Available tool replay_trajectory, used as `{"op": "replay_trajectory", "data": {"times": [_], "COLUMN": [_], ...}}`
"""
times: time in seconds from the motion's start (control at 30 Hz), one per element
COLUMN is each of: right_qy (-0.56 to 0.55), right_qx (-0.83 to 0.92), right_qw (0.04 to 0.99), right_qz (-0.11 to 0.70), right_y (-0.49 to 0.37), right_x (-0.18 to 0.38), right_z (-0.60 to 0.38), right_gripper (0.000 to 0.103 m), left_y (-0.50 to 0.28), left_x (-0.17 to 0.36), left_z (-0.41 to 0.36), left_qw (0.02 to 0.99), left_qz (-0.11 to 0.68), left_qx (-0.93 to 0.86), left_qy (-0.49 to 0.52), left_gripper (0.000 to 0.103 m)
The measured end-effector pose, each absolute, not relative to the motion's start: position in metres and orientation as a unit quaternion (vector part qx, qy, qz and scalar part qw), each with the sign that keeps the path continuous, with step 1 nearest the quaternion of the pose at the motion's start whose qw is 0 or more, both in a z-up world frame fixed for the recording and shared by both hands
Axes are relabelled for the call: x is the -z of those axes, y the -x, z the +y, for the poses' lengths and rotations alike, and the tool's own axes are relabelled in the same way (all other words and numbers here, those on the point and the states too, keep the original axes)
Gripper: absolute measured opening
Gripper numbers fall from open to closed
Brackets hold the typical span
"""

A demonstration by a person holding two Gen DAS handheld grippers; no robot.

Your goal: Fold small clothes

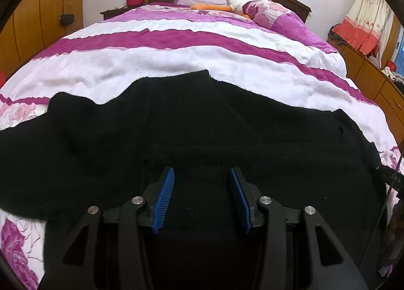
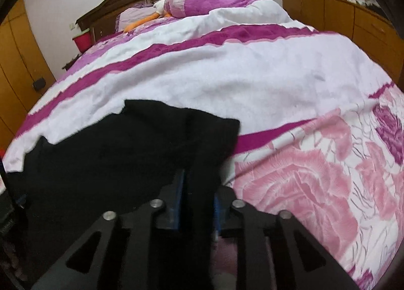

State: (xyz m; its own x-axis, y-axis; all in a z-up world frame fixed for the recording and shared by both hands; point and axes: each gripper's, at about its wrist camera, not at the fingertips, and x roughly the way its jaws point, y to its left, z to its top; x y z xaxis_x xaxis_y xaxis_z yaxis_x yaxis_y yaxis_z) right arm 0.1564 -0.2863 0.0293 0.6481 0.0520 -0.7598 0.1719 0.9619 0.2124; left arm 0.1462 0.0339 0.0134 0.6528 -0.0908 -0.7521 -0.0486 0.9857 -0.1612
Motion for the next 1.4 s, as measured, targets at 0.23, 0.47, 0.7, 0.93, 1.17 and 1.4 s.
{"op": "replay_trajectory", "data": {"times": [0.23,0.47,0.7,0.93,1.17,1.4], "right_qy": [-0.155,-0.136,-0.114,-0.091,-0.092,-0.136], "right_qx": [0.011,-0.026,-0.045,-0.054,-0.034,-0.027], "right_qw": [0.903,0.91,0.916,0.913,0.908,0.897], "right_qz": [0.401,0.39,0.382,0.394,0.407,0.42], "right_y": [-0.118,-0.069,-0.025,-0.001,0.014,0.02], "right_x": [-0.062,-0.092,-0.102,-0.09,-0.067,-0.045], "right_z": [-0.284,-0.27,-0.253,-0.236,-0.239,-0.253], "right_gripper": [0.055,0.061,0.068,0.069,0.07,0.07], "left_y": [-0.119,-0.08,-0.043,-0.018,-0.007,-0.006], "left_x": [-0.037,-0.051,-0.057,-0.053,-0.046,-0.032], "left_z": [0.057,0.116,0.172,0.2,0.23,0.259], "left_qw": [0.903,0.893,0.882,0.874,0.864,0.846], "left_qz": [0.424,0.429,0.425,0.425,0.411,0.402], "left_qx": [-0.025,-0.097,-0.159,-0.185,-0.213,-0.239], "left_qy": [0.068,0.098,0.127,0.145,0.199,0.256], "left_gripper": [0.04,0.04,0.04,0.04,0.04,0.047]}}
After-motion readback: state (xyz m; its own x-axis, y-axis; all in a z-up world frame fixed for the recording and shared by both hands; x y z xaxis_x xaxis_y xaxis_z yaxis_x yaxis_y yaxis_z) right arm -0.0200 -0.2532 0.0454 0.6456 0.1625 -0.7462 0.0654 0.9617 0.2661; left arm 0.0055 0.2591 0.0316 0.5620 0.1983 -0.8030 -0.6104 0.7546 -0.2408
